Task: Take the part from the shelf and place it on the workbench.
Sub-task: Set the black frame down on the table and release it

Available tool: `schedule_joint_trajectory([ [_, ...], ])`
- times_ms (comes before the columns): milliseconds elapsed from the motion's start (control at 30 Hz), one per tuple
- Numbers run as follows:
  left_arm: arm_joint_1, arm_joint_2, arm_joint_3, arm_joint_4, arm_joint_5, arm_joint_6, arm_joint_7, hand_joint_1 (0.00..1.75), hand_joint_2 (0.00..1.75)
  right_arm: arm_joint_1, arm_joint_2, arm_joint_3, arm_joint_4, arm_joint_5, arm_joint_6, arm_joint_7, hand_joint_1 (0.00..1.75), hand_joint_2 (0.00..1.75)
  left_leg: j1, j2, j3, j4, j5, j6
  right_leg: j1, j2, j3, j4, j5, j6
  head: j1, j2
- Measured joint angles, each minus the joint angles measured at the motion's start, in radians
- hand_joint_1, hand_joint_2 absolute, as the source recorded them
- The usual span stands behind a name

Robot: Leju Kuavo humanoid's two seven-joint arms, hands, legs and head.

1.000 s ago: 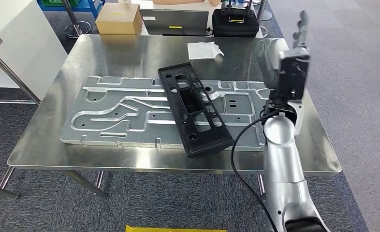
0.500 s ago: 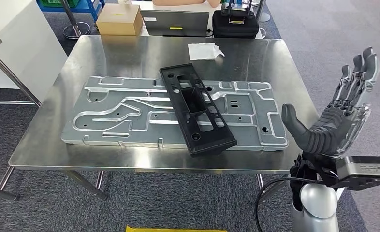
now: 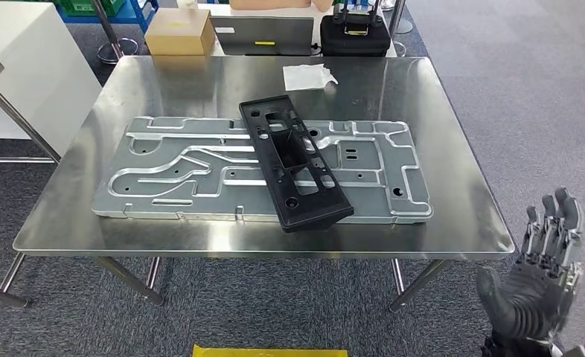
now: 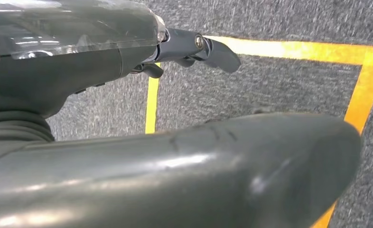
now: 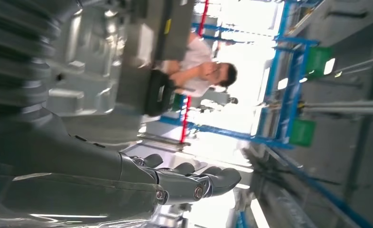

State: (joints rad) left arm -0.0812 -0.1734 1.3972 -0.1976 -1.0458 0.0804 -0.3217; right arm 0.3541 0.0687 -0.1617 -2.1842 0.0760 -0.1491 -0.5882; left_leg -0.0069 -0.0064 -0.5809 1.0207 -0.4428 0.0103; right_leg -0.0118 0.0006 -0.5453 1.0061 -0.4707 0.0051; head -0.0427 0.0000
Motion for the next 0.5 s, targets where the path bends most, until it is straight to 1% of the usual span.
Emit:
schedule_joint_trajectory([
  [33,0.001,-0.001,0.003,0.000,0.001,0.001,0.000,0.00,0.00,0.012,0.017,-0.022,0.000,-0.002,0.018,0.001,0.00,0.00,0.000,0.000,-0.009,0.018,-0.021,-0.006,-0.003,-0.001,-0.007,-0.004,0.008,-0.008,0.000,0.000],
  [67,0.001,-0.001,0.005,0.000,0.001,0.001,0.000,0.00,0.00,0.023,0.031,-0.039,-0.001,-0.002,0.029,0.001,0.00,0.00,0.002,0.001,-0.023,0.054,-0.058,-0.011,-0.007,-0.002,-0.015,-0.007,0.018,-0.015,0.000,0.000],
  [133,0.001,-0.002,0.007,0.000,0.001,0.001,-0.001,0.00,0.00,0.038,0.055,-0.063,-0.001,0.000,0.044,0.002,0.00,0.00,0.007,0.001,-0.058,0.174,-0.153,-0.019,-0.006,-0.003,-0.038,-0.007,0.034,-0.021,0.000,0.000],
  [167,0.001,-0.002,0.007,0.000,0.001,0.001,-0.001,0.00,0.00,0.044,0.064,-0.072,-0.001,0.002,0.048,0.003,0.00,0.00,0.010,0.001,-0.070,0.232,-0.184,-0.022,-0.006,-0.003,-0.050,-0.006,0.043,-0.020,0.000,0.000],
  [200,0.000,-0.002,0.008,0.000,0.002,0.001,-0.001,0.00,0.00,0.049,0.073,-0.079,-0.001,0.004,0.051,0.003,0.00,0.00,0.012,0.001,-0.070,0.267,-0.193,-0.025,-0.006,-0.003,-0.062,-0.005,0.051,-0.019,0.000,0.000],
  [233,0.000,-0.002,0.008,0.000,0.002,0.002,-0.001,0.00,0.00,0.053,0.080,-0.086,-0.001,0.006,0.053,0.004,0.00,0.00,0.015,0.001,-0.052,0.267,-0.179,-0.028,-0.006,-0.004,-0.074,-0.004,0.060,-0.017,0.000,0.000],
  [267,0.000,-0.002,0.009,0.000,0.002,0.002,-0.001,0.00,0.00,0.056,0.087,-0.092,-0.001,0.008,0.055,0.004,0.00,0.00,0.017,0.001,-0.017,0.231,-0.150,-0.029,-0.006,-0.003,-0.086,-0.002,0.069,-0.013,0.000,0.000],
  [300,-0.001,-0.002,0.009,0.000,0.002,0.002,-0.001,0.00,0.00,0.058,0.092,-0.098,-0.001,0.009,0.056,0.004,0.00,0.00,0.019,0.001,0.035,0.164,-0.121,-0.030,-0.007,-0.003,-0.097,0.001,0.077,-0.009,0.000,0.000],
  [333,-0.004,-0.003,0.009,0.000,0.002,0.002,-0.001,0.00,0.00,0.061,0.097,-0.103,-0.001,0.011,0.056,0.004,0.00,0.00,0.020,0.001,0.091,0.081,-0.110,-0.030,-0.007,-0.002,-0.107,0.005,0.085,-0.004,0.000,0.000],
  [367,-0.005,-0.003,0.010,0.000,0.002,0.001,-0.002,0.00,0.00,0.063,0.101,-0.107,-0.002,0.013,0.057,0.006,0.00,0.00,0.018,0.000,0.130,0.019,-0.106,-0.025,-0.006,-0.002,-0.111,0.007,0.093,0.003,0.000,0.000],
  [400,-0.007,-0.004,0.010,0.000,0.002,0.001,-0.002,0.00,0.00,0.064,0.105,-0.111,-0.002,0.015,0.058,0.007,0.00,0.00,0.015,-0.001,0.155,-0.024,-0.111,-0.020,-0.006,-0.002,-0.113,0.009,0.100,0.010,0.000,0.000],
  [433,-0.007,-0.004,0.011,0.000,0.002,0.001,-0.002,0.00,0.00,0.065,0.109,-0.115,-0.002,0.020,0.059,0.010,0.00,0.00,0.012,-0.003,0.162,-0.041,-0.116,-0.013,-0.005,-0.002,-0.112,0.008,0.108,0.016,0.000,0.000],
  [500,-0.007,-0.005,0.013,0.000,0.002,0.001,-0.003,0.00,0.00,0.066,0.117,-0.123,-0.002,0.033,0.064,0.015,0.00,0.00,0.010,-0.002,0.151,-0.040,-0.102,0.003,-0.009,-0.001,-0.110,0.004,0.119,0.030,0.000,0.000],
])
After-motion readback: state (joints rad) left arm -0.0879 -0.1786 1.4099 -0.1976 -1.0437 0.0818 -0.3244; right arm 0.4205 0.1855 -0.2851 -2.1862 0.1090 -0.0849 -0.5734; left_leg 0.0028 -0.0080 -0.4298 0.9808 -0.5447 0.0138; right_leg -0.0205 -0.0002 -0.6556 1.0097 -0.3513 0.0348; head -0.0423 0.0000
